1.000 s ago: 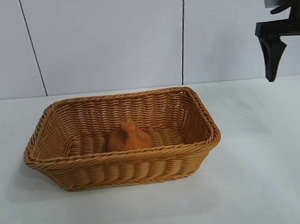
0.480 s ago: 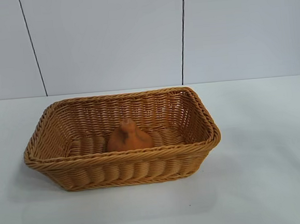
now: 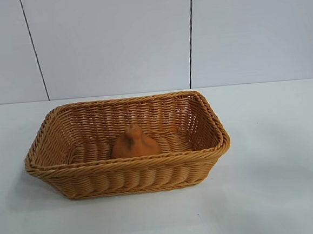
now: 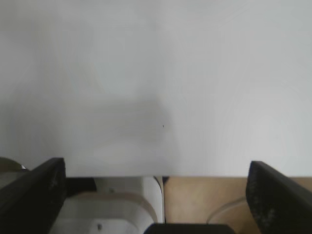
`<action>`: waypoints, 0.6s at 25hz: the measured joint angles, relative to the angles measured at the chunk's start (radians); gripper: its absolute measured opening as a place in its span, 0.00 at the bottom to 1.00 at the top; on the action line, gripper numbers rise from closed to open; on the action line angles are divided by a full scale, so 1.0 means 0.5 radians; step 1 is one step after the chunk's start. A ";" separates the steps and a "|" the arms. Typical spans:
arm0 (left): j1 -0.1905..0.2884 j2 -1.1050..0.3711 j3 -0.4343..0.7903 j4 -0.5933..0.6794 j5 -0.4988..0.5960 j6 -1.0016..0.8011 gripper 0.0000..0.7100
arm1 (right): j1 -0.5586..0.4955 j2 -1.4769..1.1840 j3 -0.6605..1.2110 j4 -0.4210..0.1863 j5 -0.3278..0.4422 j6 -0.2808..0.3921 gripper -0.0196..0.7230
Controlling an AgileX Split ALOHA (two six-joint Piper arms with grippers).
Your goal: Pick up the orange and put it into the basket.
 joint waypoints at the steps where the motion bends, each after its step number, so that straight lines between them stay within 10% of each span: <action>1: 0.000 0.000 0.000 0.000 0.000 0.000 0.93 | 0.000 -0.097 0.000 0.000 -0.010 -0.005 0.96; 15: 0.000 0.000 0.000 0.000 0.000 0.000 0.93 | 0.000 -1.049 0.002 0.004 -0.024 -0.012 0.96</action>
